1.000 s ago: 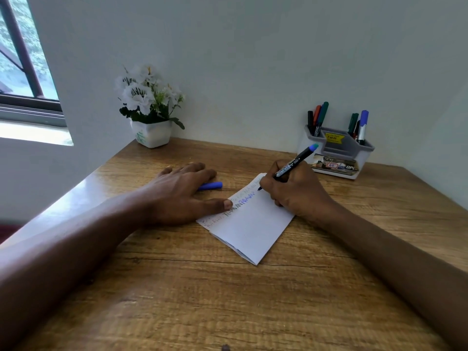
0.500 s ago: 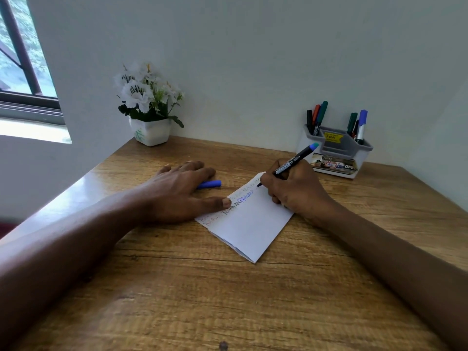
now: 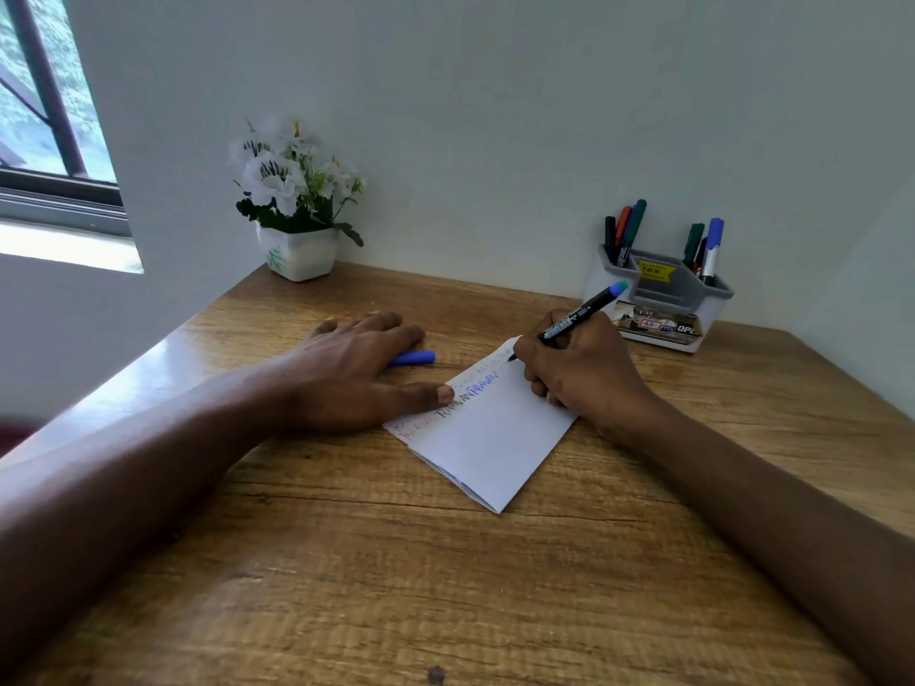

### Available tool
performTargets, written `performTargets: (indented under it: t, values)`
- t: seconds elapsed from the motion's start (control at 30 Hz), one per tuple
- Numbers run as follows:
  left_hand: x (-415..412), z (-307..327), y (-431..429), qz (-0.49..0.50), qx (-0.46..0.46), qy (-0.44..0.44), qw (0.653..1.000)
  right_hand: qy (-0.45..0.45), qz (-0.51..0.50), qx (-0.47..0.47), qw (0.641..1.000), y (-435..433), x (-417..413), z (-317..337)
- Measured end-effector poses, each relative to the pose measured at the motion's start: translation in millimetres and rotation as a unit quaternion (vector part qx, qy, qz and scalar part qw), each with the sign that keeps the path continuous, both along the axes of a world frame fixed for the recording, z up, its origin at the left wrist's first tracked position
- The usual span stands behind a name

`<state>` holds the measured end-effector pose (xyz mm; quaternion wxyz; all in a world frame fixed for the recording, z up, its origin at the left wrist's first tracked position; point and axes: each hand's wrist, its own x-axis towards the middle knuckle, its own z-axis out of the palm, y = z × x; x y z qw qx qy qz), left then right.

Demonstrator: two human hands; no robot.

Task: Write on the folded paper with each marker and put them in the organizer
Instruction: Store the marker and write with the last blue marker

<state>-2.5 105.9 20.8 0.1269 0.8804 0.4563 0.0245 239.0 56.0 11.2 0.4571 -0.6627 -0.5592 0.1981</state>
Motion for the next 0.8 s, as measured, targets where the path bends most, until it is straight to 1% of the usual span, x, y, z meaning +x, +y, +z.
performTargets:
  t: [0.23, 0.33, 0.5, 0.67, 0.8]
  values:
    - [-0.2, -1.2, 0.6, -0.001, 0.002, 0.001, 1.000, 0.014, -0.010, 0.000, 1.000, 1.8, 0.0, -1.7]
    - [0.4, -0.9, 1.4, -0.003, 0.001, 0.002, 1.000, 0.023, -0.027, 0.014, 0.999, 1.9, 0.0, -3.1]
    - [-0.7, -2.0, 1.7, -0.003, 0.002, 0.005, 1.000, 0.013, -0.031, 0.007, 0.999, 2.7, -0.3, -1.6]
    - [-1.3, -4.0, 4.9, -0.007, 0.004, 0.001, 1.000, 0.019, -0.027, 0.005, 0.999, 2.0, -0.8, -1.9]
    - [-1.6, -6.3, 6.5, -0.013, 0.003, -0.004, 1.000, 0.023, -0.042, 0.015, 0.999, 2.3, -0.3, -2.5]
